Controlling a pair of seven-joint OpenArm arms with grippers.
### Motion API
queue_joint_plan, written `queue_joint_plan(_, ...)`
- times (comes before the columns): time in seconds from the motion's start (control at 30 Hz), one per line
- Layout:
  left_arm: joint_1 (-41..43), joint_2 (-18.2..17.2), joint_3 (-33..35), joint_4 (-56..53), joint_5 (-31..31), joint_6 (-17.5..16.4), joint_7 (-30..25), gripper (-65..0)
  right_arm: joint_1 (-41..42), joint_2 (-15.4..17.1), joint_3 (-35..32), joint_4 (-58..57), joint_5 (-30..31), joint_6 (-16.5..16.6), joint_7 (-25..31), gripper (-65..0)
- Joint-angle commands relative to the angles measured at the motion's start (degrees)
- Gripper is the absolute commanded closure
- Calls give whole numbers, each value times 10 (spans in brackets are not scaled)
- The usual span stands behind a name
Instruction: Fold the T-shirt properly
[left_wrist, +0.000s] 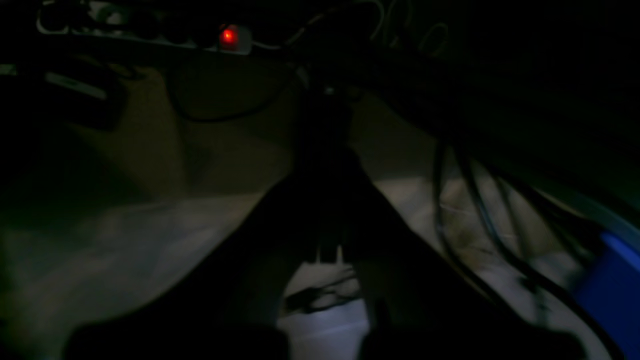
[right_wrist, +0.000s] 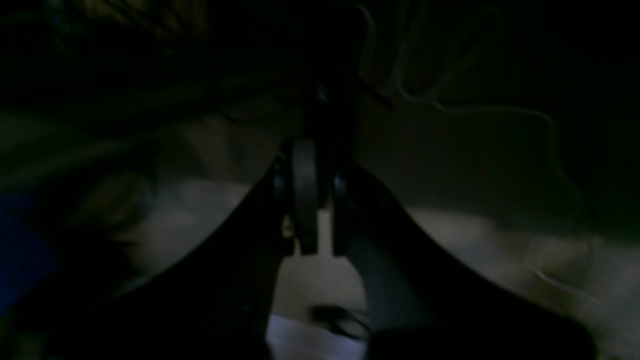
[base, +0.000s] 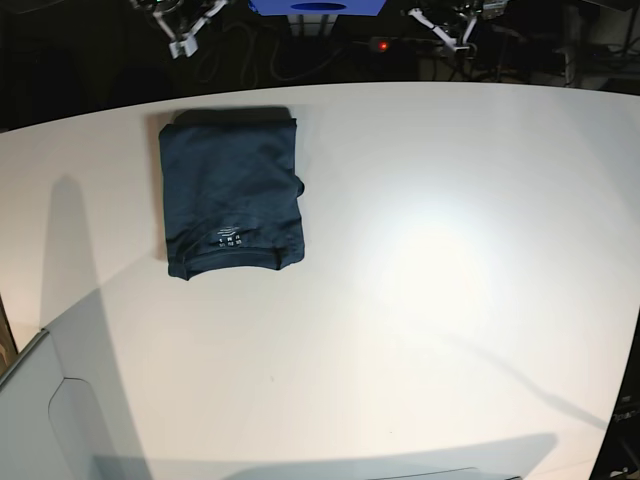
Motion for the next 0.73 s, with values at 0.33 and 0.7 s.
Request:
queue_joint_plan(0.33,-2,11,75,5,-3,76,-7,0,16,1,-61,-85,3,-335,79,0)
queue_joint_plan(0.7,2,12,77,5,-3,73,-8,0,11,-17,-60,-85,3,-316,77,0)
